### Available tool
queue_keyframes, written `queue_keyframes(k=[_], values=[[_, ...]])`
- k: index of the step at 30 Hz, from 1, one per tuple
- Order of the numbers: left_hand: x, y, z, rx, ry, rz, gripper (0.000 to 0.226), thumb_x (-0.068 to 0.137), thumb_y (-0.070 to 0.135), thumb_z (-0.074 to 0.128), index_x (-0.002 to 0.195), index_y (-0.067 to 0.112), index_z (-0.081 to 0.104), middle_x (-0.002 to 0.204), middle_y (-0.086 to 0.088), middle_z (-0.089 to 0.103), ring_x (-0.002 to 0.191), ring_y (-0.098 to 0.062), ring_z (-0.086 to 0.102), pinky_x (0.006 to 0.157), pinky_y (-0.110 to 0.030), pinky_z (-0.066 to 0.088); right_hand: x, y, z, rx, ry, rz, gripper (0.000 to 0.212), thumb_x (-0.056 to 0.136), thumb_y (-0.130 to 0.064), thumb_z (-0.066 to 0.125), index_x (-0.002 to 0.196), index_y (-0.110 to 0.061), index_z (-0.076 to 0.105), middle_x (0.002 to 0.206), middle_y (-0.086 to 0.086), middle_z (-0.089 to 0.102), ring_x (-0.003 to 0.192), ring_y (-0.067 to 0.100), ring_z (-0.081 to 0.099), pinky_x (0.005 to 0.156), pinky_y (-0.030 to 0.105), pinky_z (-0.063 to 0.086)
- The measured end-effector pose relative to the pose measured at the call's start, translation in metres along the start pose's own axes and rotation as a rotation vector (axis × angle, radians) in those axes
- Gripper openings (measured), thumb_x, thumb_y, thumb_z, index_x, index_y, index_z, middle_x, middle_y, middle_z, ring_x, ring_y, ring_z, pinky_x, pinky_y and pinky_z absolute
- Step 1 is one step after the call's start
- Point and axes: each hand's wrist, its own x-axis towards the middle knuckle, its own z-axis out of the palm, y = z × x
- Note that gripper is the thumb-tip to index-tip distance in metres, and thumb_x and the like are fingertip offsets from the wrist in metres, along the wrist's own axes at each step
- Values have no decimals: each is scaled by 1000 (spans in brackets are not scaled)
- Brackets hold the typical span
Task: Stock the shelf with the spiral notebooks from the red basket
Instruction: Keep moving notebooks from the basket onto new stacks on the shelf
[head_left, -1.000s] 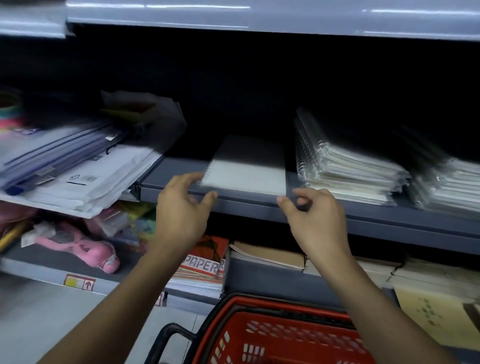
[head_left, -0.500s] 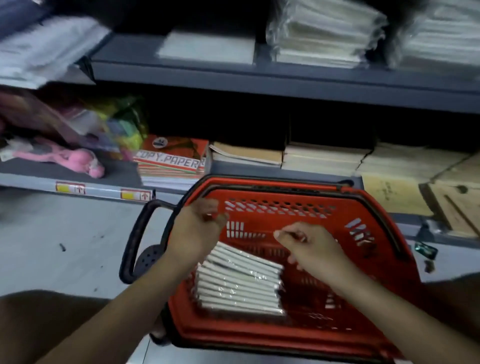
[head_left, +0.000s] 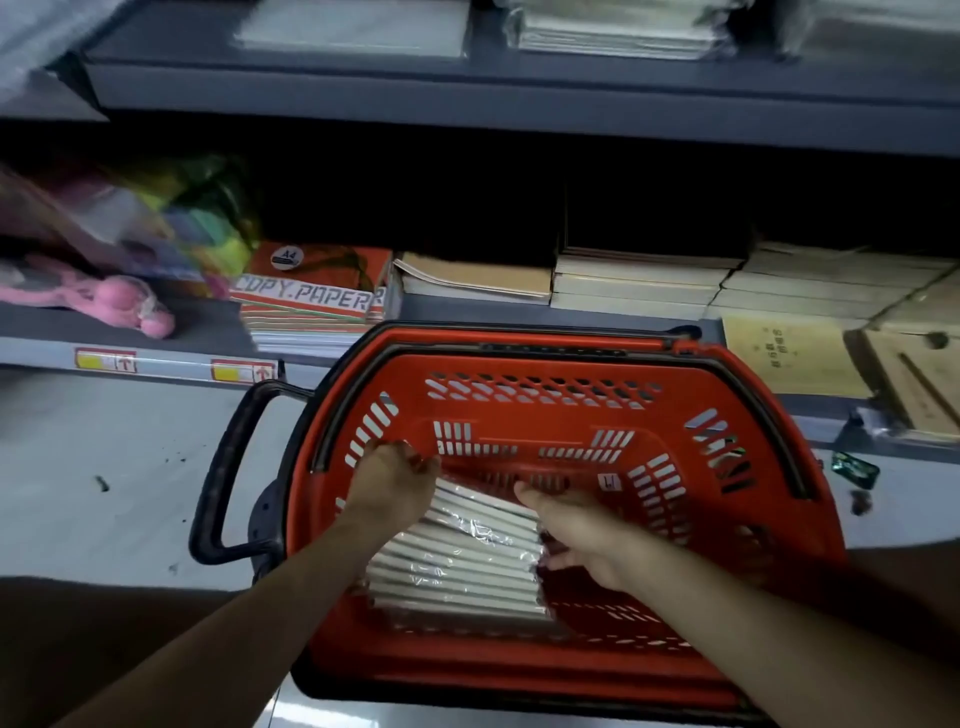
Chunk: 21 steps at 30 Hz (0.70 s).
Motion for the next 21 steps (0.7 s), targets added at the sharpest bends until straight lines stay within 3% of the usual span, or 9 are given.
queue_keyframes(k=[2, 6, 9, 12, 15, 18, 20, 21], values=[[1, 3, -1, 9, -13, -38, 29, 93, 27, 61, 68, 13, 60, 64, 2, 62, 80, -29, 69, 72, -25, 50, 4, 4, 0, 61, 2, 49, 37, 96, -42, 64, 118, -12, 66, 108, 9, 66, 98, 24, 64, 77, 35, 58], [-2, 9, -2, 37, -27, -25, 23, 92, 23, 57, 85, 6, 71, 86, -9, 75, 85, -27, 71, 78, -31, 57, 2, 3, 4, 128, 16, 55, 10, 98, -26, 62, 98, -19, 69, 108, 3, 71, 106, 22, 64, 85, 37, 56], [-11, 10, -1, -9, -20, -18, 23, 91, 19, 59, 69, 12, 63, 83, -6, 74, 84, -25, 70, 78, -28, 54, -11, 5, 5, 189, 78, 49, 8, 95, -19, 64, 99, -15, 71, 101, 5, 75, 98, 22, 68, 83, 36, 57], [-36, 10, -6, -160, 40, 5, 19, 92, 12, 56, 78, 10, 68, 85, -5, 72, 87, -22, 69, 75, -22, 48, -42, 7, 4, 276, 120, 4, 8, 93, -10, 66, 99, -10, 71, 96, 7, 74, 89, 21, 68, 76, 33, 56], [-76, 12, -21, -467, 132, -48, 29, 94, 3, 45, 82, 12, 70, 78, 1, 68, 70, -16, 62, 57, -16, 47, -88, 3, 3, 404, 165, -126, 8, 87, 9, 67, 94, 6, 70, 97, 18, 74, 85, 26, 72, 83, 41, 60], [-107, 16, -49, -983, 62, -91, 27, 89, -13, 49, 81, 7, 64, 82, -10, 68, 84, -25, 65, 72, -28, 56, -137, -11, 1, 502, 160, -284, 11, 89, 15, 61, 96, 15, 70, 92, 24, 76, 72, 30, 77, 88, 51, 59], [-121, 13, -74, -1155, -65, -40, 13, 84, -10, 58, 94, -4, 63, 90, -22, 70, 88, -28, 70, 67, -30, 60, -168, -23, -2, 548, 119, -379, 13, 91, 13, 60, 100, 14, 69, 93, 21, 77, 72, 30, 78, 91, 48, 58], [-125, 13, -89, -1229, -147, -4, 22, 81, -3, 64, 102, -11, 64, 98, -29, 70, 94, -31, 70, 74, -33, 61, -185, -30, -2, 557, 92, -415, 13, 93, 10, 60, 103, 13, 68, 94, 20, 78, 74, 31, 78, 93, 47, 57]])
